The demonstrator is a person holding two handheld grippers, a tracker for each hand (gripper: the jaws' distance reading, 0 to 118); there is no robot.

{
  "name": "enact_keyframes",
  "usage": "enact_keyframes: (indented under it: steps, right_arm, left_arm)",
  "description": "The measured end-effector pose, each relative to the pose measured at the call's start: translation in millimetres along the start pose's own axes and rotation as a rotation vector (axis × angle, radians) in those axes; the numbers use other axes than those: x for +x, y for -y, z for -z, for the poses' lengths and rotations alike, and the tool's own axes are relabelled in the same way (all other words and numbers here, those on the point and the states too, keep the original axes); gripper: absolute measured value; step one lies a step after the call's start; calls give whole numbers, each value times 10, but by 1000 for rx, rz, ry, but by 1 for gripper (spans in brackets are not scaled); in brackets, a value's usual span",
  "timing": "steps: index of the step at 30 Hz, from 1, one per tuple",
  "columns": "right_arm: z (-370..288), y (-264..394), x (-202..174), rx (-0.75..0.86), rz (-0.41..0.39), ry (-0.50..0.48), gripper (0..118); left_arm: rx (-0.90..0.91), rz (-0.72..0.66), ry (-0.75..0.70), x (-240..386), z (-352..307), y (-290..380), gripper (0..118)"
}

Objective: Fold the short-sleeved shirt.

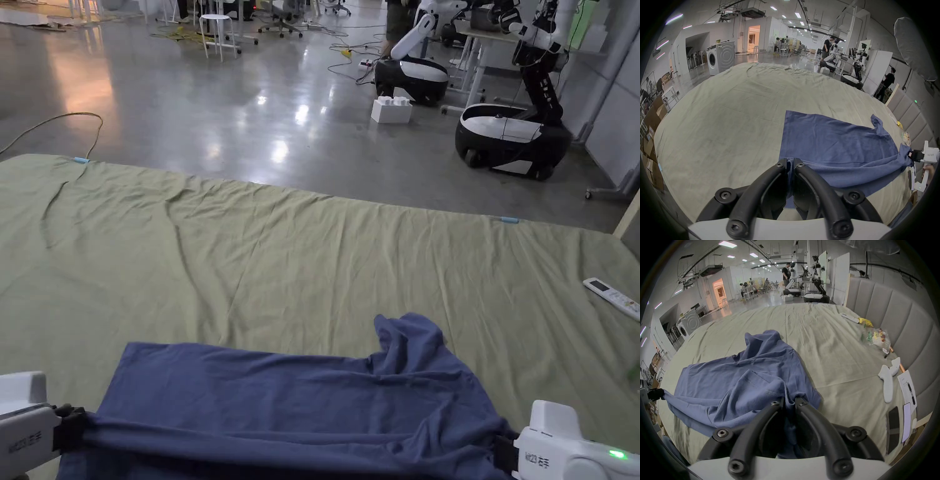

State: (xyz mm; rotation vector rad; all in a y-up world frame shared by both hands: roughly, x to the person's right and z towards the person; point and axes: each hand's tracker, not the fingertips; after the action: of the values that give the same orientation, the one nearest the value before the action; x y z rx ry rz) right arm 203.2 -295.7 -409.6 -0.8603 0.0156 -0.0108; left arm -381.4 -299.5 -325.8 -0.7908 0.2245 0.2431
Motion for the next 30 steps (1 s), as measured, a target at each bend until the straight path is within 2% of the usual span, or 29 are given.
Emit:
enact_keyframes:
  steps: [3,6,8,10,12,15,16,18,20,24,26,27,28,29,30]
  right_arm:
    - [268,-43,-3,-20,-6,-9,13]
    - [475,2,-55,-71,-51,32,30]
    - [519,74,-99,-74,-86,49,33]
    - [489,149,-105,-56,-98,58,43]
    - [443,210,-90,-30,-91,65,48]
    - [248,247,-94,62,-85,63,63]
    - [138,254,-129,101,-94,70,67]
    - [-49,258,-179,188,-115,75,69]
    - [-240,254,-251,266,-111,83,69]
    - [-686,308,-423,416,-82,39,68]
    - [-905,361,-529,482,-72,28,50]
    - [-1018,396,-589,525,-66,31,37]
    - [-1087,426,-629,563,-67,33,20]
    - [-1184,461,-679,597,-74,25,14]
    - [-1278,497,-727,632,-73,11,14]
  left_arm:
    - [-22,0,-11,39,161,-17,7]
    - [-45,3,-26,59,293,17,7]
    - [-55,6,-34,70,352,64,7]
    - [-67,4,-38,64,384,96,8]
    - [-72,5,-38,60,369,138,11]
    - [-52,36,-54,-4,388,140,52]
    - [-39,50,-56,3,333,141,63]
    - [11,71,-56,25,196,131,63]
    - [74,87,-46,73,31,142,63]
    - [229,107,-23,253,-415,218,63]
    - [305,113,-15,361,-626,290,62]
    - [342,121,-15,414,-727,334,62]
    - [366,125,-9,452,-806,365,58]
    - [404,127,-6,502,-893,401,54]
    - [446,137,-7,560,-991,454,47]
